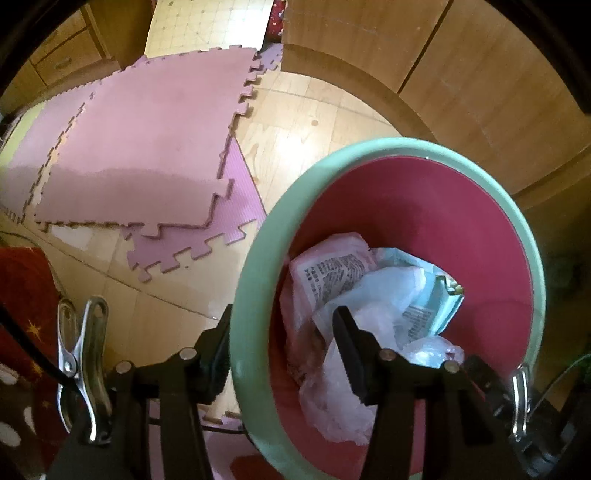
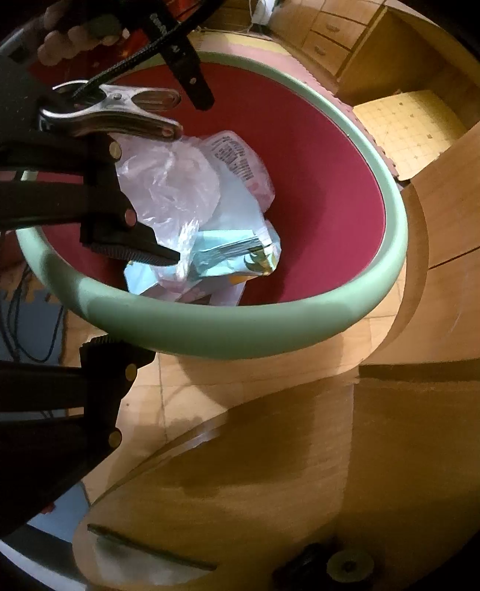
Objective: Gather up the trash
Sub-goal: 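Move both tools up toward the grey tissue and white-green box on the shelf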
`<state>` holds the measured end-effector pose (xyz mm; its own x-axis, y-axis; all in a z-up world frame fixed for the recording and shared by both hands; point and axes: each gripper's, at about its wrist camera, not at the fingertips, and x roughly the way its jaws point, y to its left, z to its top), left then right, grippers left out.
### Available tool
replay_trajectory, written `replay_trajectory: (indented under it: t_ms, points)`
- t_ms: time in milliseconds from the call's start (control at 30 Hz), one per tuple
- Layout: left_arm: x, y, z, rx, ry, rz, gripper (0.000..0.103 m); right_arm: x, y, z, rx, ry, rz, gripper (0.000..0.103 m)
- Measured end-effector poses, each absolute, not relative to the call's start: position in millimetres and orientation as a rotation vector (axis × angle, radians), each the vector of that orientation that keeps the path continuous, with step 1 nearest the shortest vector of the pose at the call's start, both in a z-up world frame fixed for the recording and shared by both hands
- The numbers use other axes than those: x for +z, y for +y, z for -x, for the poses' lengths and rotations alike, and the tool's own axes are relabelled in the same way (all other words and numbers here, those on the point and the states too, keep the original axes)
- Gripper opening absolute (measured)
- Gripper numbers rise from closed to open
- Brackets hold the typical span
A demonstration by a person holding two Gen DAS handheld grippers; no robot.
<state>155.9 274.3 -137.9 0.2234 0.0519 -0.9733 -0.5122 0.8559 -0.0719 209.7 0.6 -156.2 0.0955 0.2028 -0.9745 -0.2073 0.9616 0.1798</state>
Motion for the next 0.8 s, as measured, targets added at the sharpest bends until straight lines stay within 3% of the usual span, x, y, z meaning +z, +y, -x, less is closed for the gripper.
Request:
replay_trajectory:
  t_ms: [100,167,800]
  points:
    - [-130,273,-151,0.409,1.279,0.43,0.053,-150,-13,-205,0.293,1.432,-0.01,0.04]
    - [-121,270,-146,0.407,1.261,0.431,0.053,-141,-17,-204,0.298,1.406,-0.028,0.049]
    - [-25,199,-97,0.268,1.091,0.373,0.054,-56,-71,-121,0.321,1.191,0.037,0.049]
